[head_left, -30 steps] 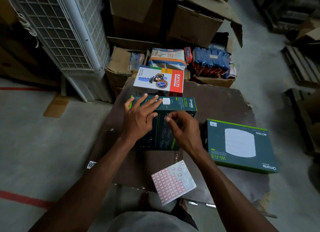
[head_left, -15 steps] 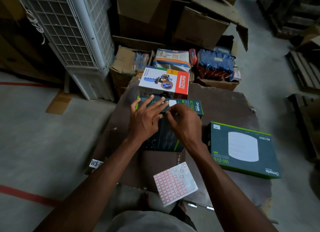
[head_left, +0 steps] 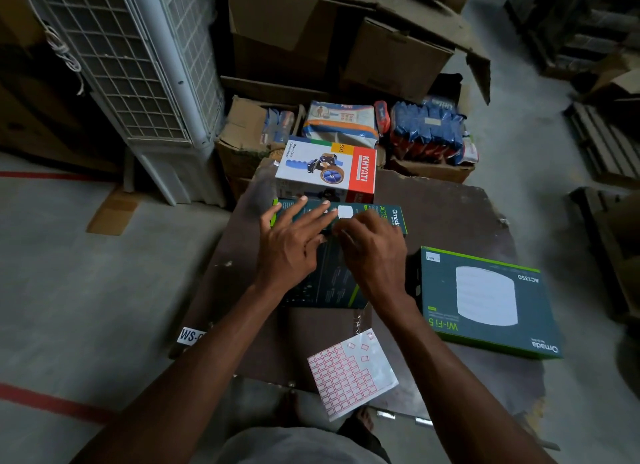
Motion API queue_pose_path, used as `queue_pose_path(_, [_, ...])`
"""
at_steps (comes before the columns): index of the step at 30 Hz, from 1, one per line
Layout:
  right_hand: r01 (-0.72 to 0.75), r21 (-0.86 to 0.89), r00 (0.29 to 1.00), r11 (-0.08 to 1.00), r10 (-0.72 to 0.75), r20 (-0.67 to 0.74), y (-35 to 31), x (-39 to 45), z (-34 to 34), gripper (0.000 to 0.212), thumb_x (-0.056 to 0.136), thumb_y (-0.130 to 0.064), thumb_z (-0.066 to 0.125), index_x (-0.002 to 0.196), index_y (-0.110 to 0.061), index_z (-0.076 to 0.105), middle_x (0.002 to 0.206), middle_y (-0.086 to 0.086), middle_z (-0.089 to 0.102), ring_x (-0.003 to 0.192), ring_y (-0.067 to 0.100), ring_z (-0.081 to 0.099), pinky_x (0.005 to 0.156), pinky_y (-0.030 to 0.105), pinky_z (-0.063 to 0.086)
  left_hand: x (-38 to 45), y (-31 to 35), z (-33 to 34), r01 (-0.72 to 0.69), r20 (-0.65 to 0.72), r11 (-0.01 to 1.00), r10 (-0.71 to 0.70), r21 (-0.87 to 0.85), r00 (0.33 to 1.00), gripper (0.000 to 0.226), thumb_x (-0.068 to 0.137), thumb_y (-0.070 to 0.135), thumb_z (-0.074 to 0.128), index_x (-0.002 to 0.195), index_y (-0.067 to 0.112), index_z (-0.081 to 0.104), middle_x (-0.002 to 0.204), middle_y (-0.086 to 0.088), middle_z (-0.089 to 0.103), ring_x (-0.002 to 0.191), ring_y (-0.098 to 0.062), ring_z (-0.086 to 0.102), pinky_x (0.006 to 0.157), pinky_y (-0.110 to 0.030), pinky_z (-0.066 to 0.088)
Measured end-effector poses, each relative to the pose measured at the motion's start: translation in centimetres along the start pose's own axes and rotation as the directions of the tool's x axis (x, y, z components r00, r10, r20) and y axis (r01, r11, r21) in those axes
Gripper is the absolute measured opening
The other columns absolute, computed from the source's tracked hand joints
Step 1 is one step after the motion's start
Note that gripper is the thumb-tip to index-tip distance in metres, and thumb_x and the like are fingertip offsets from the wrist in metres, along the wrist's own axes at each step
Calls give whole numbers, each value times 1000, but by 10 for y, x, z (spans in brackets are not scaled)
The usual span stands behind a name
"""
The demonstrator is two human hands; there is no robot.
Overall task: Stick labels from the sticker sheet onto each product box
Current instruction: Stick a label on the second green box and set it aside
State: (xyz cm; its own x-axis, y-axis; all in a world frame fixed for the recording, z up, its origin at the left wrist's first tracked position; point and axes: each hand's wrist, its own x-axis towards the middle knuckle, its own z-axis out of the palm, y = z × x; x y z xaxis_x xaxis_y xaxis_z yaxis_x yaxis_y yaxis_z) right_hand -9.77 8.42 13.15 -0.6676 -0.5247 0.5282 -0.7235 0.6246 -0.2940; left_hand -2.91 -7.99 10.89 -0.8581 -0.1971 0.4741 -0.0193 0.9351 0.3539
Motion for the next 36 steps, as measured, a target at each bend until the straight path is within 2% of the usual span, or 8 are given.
queue_pose_path(4, [48, -142, 999, 989, -48, 4, 7, 0, -2, 29, 91, -43, 66, 117, -34, 71, 108, -1, 65, 90, 24, 55, 77, 35, 30, 1, -1, 0, 3, 1, 1000, -3, 9, 1000, 55, 93, 25, 64, 145, 35, 52, 150, 14, 50, 145, -19, 39, 116, -49, 23])
queue_pose_path(9, [11, -191, 999, 982, -2, 46, 16, 4, -8, 28, 93, -53, 63, 115, -38, 71, 108, -5, 64, 92, 24, 52, 76, 37, 33, 2, -4, 1, -8, 14, 1000, 8, 10, 1000, 53, 95, 27, 64, 145, 36, 51, 151, 15, 49, 146, -17, 38, 116, -48, 23])
queue_pose_path(12, [-30, -140, 998, 990, 37, 47, 20, 4, -8, 32, 92, -52, 62, 116, -32, 68, 113, -4, 64, 97, 23, 52, 80, 40, 38, 2, -5, 2, -4, 7, 1000, 3, 24, 1000, 51, 95, 28, 63, 144, 36, 53, 150, 16, 50, 146, -16, 38, 116, -47, 23])
queue_pose_path(18, [70, 4, 997, 998, -70, 30, 9, 8, 1, 22, 93, -41, 67, 112, -33, 74, 110, -4, 67, 95, 22, 53, 77, 41, 41, 2, -3, 2, -5, 9, 999, 5, 37, 1000, 54, 92, 25, 60, 145, 36, 53, 150, 17, 50, 146, -16, 38, 116, -47, 23])
queue_pose_path(22, [1, 6, 1000, 1000, -1, 8, 5, 11, 2, 21, 92, -41, 65, 108, -34, 75, 106, -6, 68, 92, 22, 53, 75, 37, 36, 4, -4, 2, -9, 6, 999, 9, 37, 1000, 52, 94, 27, 62, 144, 36, 53, 150, 16, 50, 146, -16, 39, 116, -47, 24])
queue_pose_path(30, [-9, 23, 990, 1000, 5, 139, 12, 21, -7, 28, 85, -42, 76, 112, -35, 74, 108, -7, 68, 92, 18, 53, 74, 33, 29, 4, -4, 3, -11, -13, 1000, 11, 22, 1000, 53, 94, 26, 63, 145, 35, 53, 150, 17, 49, 145, -16, 39, 116, -46, 24])
queue_pose_path(33, [4, 63, 992, 998, -12, 124, 13, 20, -6, 23, 91, -50, 67, 106, -35, 74, 105, -9, 67, 90, 15, 52, 73, 33, 32, 1, -2, 4, -13, -11, 1000, 13, 20, 1000, 52, 94, 27, 58, 145, 35, 52, 151, 17, 49, 146, -17, 39, 116, -47, 24])
queue_pose_path(36, [9, 43, 996, 999, -13, 88, 12, 17, -1, 18, 89, -42, 73, 105, -32, 74, 104, -6, 67, 89, 17, 52, 73, 35, 38, 0, -3, 3, -14, -11, 1000, 14, 19, 1000, 52, 94, 27, 59, 145, 35, 52, 151, 16, 49, 145, -17, 39, 115, -46, 23])
